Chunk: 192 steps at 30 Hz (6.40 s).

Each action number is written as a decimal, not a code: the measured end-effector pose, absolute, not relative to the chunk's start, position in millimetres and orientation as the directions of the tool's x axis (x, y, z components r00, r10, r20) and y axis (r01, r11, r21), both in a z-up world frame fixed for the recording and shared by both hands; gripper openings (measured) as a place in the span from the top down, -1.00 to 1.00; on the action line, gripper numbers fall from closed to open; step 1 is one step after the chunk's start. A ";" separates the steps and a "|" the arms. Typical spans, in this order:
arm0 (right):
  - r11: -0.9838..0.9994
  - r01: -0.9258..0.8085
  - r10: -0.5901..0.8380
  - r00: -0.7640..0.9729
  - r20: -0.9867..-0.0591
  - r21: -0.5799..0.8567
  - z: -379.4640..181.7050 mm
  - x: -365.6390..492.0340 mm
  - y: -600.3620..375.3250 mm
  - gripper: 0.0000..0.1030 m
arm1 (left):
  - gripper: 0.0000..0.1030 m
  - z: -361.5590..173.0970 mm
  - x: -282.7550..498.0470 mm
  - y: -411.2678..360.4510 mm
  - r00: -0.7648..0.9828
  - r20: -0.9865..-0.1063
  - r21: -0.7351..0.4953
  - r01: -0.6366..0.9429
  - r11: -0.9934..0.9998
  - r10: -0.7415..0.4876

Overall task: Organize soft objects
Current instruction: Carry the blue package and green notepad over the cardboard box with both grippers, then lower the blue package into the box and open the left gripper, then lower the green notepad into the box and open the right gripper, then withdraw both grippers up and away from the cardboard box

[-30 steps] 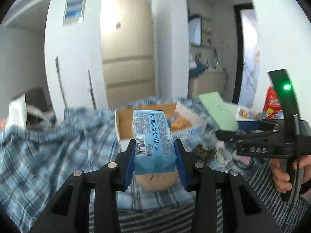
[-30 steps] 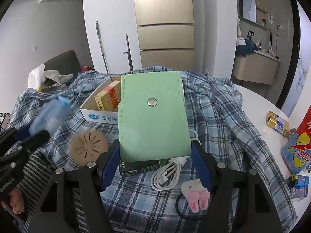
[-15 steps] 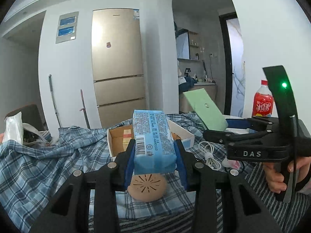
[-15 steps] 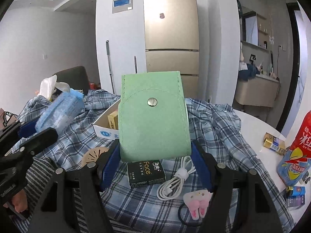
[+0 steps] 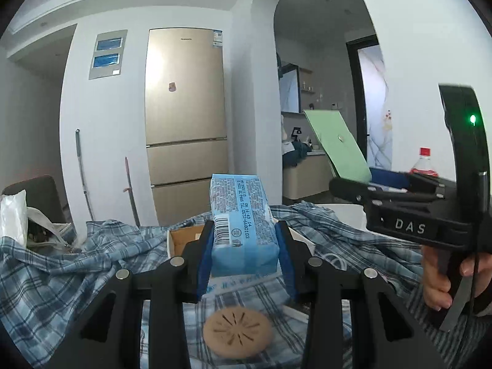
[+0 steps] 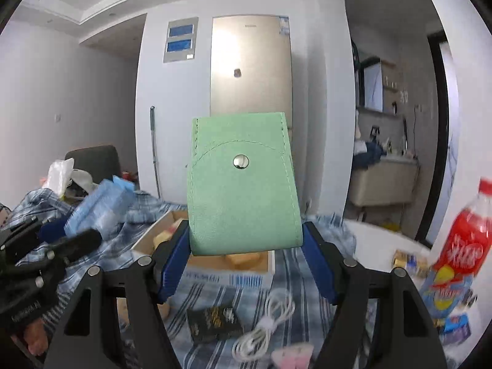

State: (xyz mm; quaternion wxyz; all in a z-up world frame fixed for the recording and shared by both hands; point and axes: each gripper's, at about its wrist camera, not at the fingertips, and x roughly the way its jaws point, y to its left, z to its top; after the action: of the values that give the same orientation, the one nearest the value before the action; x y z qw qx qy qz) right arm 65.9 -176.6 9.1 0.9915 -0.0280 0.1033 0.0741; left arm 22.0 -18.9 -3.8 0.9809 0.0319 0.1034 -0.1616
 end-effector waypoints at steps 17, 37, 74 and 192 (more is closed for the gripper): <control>0.997 -0.037 0.041 0.996 -0.078 0.063 60.9 141.1 -181.6 -0.35 | 0.21 51.7 106.8 -44.7 0.960 -0.036 0.032 0.280 0.959 -0.279; 0.991 -0.107 0.123 0.958 -0.257 0.076 -0.9 173.0 -192.4 -0.35 | 0.21 -5.6 124.7 -6.6 0.965 -0.171 -0.100 0.186 0.977 -0.201; 0.986 -0.151 0.162 0.842 -0.515 0.064 -41.2 206.5 -181.6 -0.35 | 0.21 -47.1 213.7 -28.2 0.754 -0.574 -0.143 0.291 0.946 -0.319; 0.939 -0.343 0.326 0.899 -0.292 -0.006 -15.0 83.7 -189.6 -0.91 | -0.78 -8.3 42.2 26.2 0.928 -0.229 -0.158 0.264 0.952 -0.295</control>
State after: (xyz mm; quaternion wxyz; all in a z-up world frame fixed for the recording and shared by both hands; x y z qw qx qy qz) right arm 83.7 -189.6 -15.0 0.9740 -0.0286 0.1450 0.1719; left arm 42.2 26.2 -8.3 0.9798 -0.0621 0.1257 -0.1427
